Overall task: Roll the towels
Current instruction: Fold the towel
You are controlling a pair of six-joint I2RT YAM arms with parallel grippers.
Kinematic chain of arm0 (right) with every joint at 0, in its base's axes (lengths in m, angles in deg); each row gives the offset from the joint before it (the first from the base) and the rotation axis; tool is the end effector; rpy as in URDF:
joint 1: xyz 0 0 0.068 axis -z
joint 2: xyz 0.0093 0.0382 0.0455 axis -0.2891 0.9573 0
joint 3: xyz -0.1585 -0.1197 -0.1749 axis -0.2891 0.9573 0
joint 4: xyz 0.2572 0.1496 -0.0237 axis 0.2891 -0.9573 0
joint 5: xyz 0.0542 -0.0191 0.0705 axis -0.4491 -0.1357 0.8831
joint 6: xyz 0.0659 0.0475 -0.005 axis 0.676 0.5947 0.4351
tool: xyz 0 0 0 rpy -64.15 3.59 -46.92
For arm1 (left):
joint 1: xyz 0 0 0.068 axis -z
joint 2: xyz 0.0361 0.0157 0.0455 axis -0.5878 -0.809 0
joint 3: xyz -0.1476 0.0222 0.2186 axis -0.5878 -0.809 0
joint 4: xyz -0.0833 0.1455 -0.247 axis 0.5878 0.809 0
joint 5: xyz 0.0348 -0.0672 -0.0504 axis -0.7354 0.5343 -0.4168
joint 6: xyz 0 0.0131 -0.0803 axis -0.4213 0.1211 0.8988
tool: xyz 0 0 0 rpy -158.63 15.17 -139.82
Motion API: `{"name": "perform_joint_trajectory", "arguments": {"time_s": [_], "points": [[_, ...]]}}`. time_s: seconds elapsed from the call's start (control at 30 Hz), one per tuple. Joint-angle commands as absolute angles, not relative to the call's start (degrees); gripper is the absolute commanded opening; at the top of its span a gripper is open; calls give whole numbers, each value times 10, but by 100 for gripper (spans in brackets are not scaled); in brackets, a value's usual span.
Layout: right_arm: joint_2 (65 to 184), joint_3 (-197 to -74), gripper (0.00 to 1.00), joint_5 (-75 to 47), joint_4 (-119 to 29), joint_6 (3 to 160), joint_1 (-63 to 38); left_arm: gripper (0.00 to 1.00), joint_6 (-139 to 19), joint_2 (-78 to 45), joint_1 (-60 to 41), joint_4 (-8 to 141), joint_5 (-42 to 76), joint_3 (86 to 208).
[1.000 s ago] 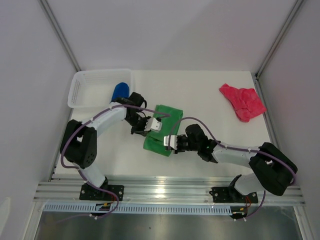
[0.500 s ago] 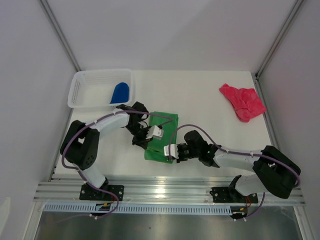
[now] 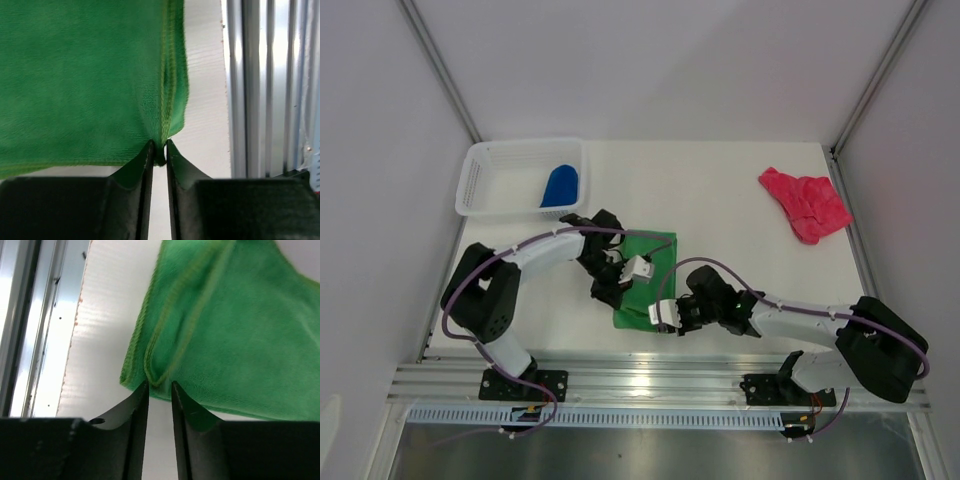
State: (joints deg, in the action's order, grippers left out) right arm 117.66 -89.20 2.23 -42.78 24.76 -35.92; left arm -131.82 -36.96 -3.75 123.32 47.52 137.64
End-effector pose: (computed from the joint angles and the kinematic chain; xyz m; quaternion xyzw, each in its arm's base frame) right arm 0.1560 0.2527 0.1061 -0.7531 0.4954 0.2014 0.3832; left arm 0.2479 -0.2089 0.1344 0.6859 0.6468 -0.3191 0.0968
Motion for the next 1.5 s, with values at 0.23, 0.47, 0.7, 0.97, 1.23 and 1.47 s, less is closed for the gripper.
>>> {"name": "perform_joint_trajectory", "arguments": {"time_s": [0.23,0.47,0.7,0.97,1.23,1.47], "points": [[1124,-923,42,-34,-569,199,-358,45,-1342,-372,-15,1267,513,1341],[1024,-919,42,7,-522,276,-312,34,-1348,-360,-40,1364,544,1403],[1113,-900,6,-6,-303,530,-289,26,-1124,-344,-90,1226,598,1439],[1283,-966,3,21,-318,572,-329,27,-1074,-355,-87,1170,534,1397],[1249,-1000,7,-2,-408,617,-287,28,-1054,-380,-37,1138,486,1338],[1288,-1096,45,-43,-359,855,-116,29,-1023,-389,-32,1115,464,1333]]}}
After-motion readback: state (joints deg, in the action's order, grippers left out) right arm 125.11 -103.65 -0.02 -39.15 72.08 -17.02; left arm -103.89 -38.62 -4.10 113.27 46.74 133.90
